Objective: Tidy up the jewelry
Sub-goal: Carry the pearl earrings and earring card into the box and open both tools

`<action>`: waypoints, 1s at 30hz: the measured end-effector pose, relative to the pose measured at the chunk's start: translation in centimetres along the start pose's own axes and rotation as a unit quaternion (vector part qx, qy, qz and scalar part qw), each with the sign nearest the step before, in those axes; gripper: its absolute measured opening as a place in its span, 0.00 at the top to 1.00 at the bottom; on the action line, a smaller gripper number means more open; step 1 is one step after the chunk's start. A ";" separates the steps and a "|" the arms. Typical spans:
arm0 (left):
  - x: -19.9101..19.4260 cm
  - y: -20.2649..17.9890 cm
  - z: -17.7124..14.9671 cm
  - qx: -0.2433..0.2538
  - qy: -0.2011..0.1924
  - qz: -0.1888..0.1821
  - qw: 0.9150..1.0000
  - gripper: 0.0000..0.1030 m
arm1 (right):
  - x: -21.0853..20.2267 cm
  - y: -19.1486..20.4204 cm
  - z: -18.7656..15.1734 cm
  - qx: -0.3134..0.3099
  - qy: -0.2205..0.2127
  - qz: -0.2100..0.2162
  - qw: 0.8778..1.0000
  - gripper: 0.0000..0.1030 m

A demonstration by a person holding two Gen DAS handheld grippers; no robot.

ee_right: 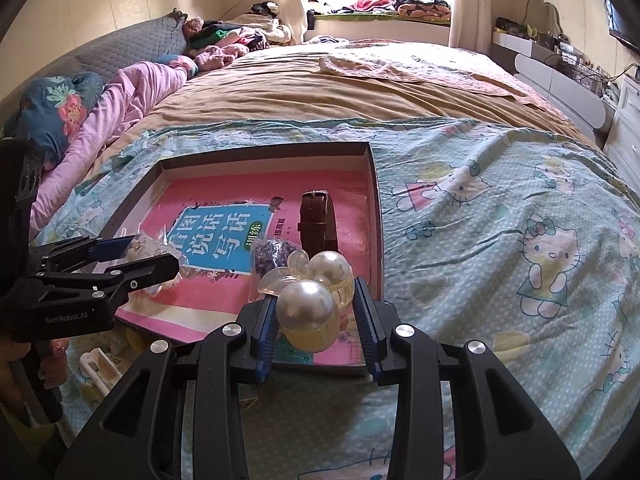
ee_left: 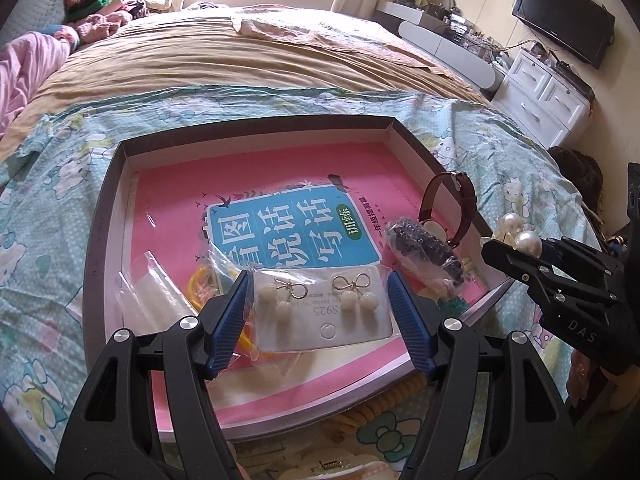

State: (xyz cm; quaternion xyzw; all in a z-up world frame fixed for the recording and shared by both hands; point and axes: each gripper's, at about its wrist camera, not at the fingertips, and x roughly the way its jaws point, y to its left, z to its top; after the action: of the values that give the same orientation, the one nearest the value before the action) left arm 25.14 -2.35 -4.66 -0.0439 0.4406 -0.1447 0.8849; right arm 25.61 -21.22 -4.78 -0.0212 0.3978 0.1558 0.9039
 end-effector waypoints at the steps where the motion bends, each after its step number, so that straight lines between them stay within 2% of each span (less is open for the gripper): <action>1: 0.0 0.1 0.0 -0.001 0.000 0.001 1.000 0.39 | 0.1 0.0 0.1 -0.002 0.000 0.000 1.000 0.67; 14: -1.7 0.4 0.5 -0.011 -0.010 0.014 1.000 0.31 | 1.2 0.8 0.4 -0.005 0.013 0.008 1.000 0.67; 22: -2.6 -0.1 0.4 -0.009 -0.013 0.015 1.000 0.31 | 0.8 0.5 0.0 0.004 0.016 0.009 1.000 0.67; 30: -3.3 -0.2 0.2 -0.011 -0.014 0.017 1.000 0.31 | -0.2 0.3 -0.1 0.006 0.010 0.011 1.000 0.55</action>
State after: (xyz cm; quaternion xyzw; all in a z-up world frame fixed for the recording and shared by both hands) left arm 23.35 -1.59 -2.01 -0.0486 0.4307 -0.1240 0.8926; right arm 25.32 -20.97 -4.73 -0.0133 0.4079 0.1632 0.8982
